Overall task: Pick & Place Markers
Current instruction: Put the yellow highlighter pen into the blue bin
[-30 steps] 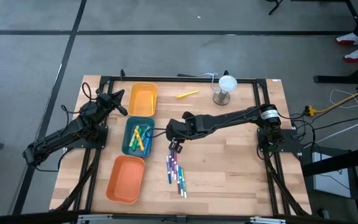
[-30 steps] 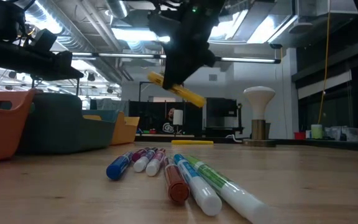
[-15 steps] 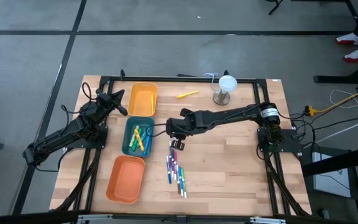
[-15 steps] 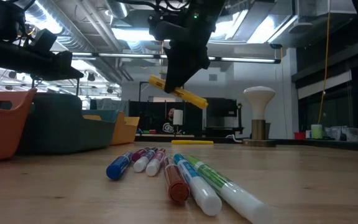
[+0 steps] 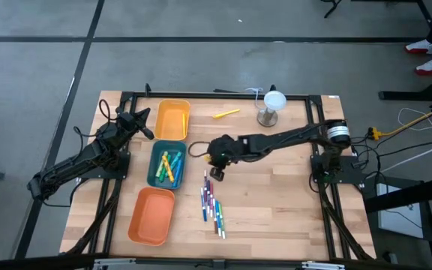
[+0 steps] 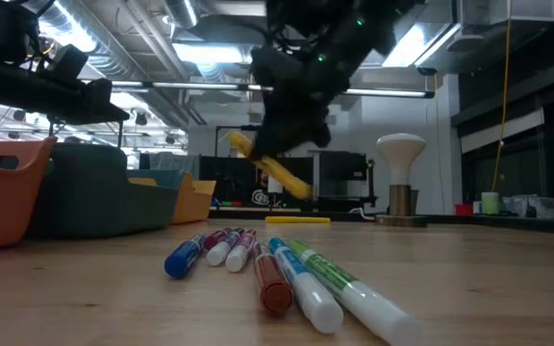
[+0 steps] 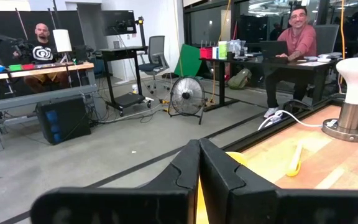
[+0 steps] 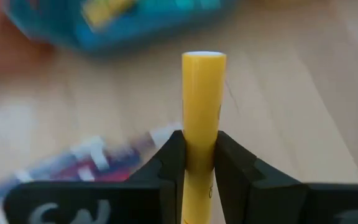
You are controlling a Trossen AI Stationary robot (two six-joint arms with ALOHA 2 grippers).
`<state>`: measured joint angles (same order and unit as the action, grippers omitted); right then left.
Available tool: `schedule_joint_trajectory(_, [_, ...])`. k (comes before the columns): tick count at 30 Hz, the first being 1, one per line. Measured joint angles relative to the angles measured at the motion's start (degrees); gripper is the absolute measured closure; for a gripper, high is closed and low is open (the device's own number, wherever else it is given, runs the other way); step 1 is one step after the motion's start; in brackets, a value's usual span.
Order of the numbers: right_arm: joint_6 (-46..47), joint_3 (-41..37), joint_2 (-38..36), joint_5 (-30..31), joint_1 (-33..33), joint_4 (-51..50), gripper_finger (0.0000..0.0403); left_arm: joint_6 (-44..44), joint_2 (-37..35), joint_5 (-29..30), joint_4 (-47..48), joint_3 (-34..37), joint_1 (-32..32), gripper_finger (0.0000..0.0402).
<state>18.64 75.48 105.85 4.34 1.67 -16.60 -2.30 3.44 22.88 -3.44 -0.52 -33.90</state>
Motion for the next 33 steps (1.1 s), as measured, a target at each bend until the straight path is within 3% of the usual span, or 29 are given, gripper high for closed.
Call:
schedule_joint_trajectory(4, [0.3, -6.5, -2.5, -1.8, 0.1, 19.3, 0.0339, 0.0, 0.0, 0.0, 0.0, 0.0, 0.0, 0.0392])
schedule_joint_trajectory(7, [-0.1, -7.1, -2.7, -3.2, 0.1, 25.9, 0.0339, 0.0, 0.0, 0.0, 0.0, 0.0, 0.0, 0.0391])
schedule_joint_trajectory(19, [-1.1, -7.1, -2.7, -3.5, 0.5, 33.3, 0.0339, 0.0, 0.0, 0.0, 0.0, 0.0, 0.0, 0.0392])
schedule_joint_trajectory(33, [-1.3, -6.2, -1.3, -3.5, 0.4, 48.6, 0.0339, 0.0, 0.0, 0.0, 0.0, 0.0, 0.0, 0.0393])
